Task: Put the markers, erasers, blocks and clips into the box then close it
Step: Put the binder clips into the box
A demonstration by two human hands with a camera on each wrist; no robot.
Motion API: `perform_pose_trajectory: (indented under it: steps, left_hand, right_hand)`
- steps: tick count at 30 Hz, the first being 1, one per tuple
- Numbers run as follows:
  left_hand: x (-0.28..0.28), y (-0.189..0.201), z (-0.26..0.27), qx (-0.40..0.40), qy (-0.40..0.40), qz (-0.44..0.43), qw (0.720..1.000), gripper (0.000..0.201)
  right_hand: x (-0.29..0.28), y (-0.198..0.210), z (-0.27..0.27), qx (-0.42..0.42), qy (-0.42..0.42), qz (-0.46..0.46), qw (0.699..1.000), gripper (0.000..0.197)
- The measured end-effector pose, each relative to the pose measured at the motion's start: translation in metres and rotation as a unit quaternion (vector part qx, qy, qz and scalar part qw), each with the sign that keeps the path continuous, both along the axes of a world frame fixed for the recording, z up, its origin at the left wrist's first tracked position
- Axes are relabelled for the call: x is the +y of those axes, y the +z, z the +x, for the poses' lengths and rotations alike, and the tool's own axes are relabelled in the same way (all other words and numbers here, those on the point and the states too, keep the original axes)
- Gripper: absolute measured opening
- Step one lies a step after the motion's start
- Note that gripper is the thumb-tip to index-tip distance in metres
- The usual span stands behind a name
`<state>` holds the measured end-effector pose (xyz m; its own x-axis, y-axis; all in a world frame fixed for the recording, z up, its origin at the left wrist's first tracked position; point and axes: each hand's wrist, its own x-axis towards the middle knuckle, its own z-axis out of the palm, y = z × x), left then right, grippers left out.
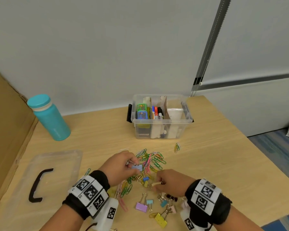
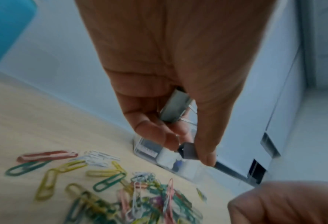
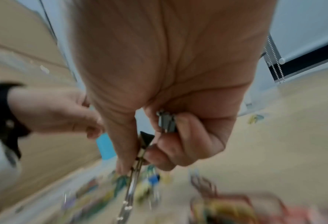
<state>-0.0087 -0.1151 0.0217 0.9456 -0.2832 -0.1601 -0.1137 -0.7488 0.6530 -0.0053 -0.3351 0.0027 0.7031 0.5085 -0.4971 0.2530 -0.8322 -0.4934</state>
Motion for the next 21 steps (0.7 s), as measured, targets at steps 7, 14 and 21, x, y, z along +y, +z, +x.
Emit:
perform_pose_trajectory:
  steps: [7, 14, 21]
  left_hand:
    - [-0.02, 0.001, 0.013, -0.03, 0.076, -0.08, 0.993, 0.015]
    - [-0.041, -0.005, 0.017, -0.018, 0.118, -0.061, 0.991, 0.014]
    - [-0.051, -0.009, 0.01, -0.013, 0.157, -0.056, 0.986, 0.014]
  right_hand:
    - [-0.058, 0.097, 0.085, -0.076, -0.159, 0.246, 0.953, 0.022]
    - [-0.054, 0.108, 0.2, -0.213, -0.252, 0.136, 0.934, 0.013]
    - [-0.046, 0.1, 0.233, -0.145, -0.213, 0.132, 0.957, 0.052]
